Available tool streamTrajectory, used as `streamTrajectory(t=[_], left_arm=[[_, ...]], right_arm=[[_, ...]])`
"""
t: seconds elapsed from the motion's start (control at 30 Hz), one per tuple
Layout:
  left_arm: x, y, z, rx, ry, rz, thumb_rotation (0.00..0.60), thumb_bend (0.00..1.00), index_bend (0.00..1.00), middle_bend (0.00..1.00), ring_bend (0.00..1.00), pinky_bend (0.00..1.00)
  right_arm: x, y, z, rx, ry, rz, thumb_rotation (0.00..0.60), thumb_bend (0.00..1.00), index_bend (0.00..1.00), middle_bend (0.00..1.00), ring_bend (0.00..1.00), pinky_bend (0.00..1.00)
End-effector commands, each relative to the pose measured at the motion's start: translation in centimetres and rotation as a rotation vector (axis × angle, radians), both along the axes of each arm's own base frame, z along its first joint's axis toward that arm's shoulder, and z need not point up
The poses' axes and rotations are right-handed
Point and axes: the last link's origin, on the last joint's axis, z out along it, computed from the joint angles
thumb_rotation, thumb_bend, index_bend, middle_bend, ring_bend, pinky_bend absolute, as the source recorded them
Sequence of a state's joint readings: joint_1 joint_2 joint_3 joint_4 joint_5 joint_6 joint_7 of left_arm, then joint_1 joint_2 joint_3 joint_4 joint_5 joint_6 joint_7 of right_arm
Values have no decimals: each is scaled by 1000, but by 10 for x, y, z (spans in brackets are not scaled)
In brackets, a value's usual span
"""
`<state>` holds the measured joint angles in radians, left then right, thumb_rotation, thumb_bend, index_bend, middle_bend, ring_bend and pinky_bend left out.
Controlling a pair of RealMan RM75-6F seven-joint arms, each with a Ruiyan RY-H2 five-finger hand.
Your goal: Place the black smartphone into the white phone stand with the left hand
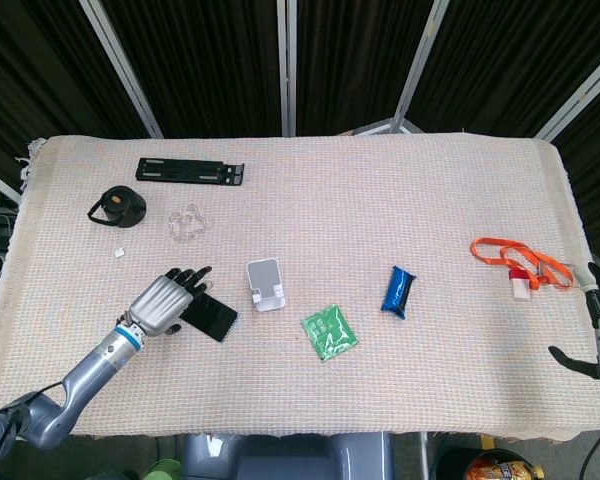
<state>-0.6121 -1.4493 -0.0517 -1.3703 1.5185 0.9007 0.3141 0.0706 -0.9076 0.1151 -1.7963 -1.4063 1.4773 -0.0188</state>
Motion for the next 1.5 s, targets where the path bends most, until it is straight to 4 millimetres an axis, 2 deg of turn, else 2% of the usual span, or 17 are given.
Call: streamTrajectory(t=[0.03, 0.63, 0.8, 0.97, 1.07, 1.2, 1.5], left_arm=[[1, 2, -4, -10, 5, 0, 600, 0, 186, 26, 160, 238], [-2, 1, -25, -48, 51, 4, 600, 0, 211, 58, 182, 254], [-1, 1, -30, -51, 43, 8, 600, 0, 319, 149, 255, 307], [0, 0, -33, -53, 29, 14, 600, 0, 547, 348, 427, 419], [3, 1, -29, -28, 16, -7, 600, 0, 591, 388, 459, 439], [3, 2, -16, 8, 3, -30, 600, 0, 596, 389, 461, 443], [10, 1, 32, 111, -8, -106, 600, 0, 596, 390, 461, 444]], right_arm=[[0, 0, 0, 0, 1, -2, 600, 0, 0, 0, 0, 0], [-2, -1, -1, 9, -2, -12, 600, 0, 0, 0, 0, 0], [-2, -1, -1, 11, -8, -14, 600, 0, 0, 0, 0, 0], [-2, -1, -1, 11, -10, -12, 600, 0, 0, 0, 0, 0], [-2, -1, 0, 11, -10, -11, 600, 0, 0, 0, 0, 0], [-2, -1, 0, 12, -15, -11, 600, 0, 0, 0, 0, 0], [1, 1, 1, 15, -31, 2, 600, 0, 0, 0, 0, 0]])
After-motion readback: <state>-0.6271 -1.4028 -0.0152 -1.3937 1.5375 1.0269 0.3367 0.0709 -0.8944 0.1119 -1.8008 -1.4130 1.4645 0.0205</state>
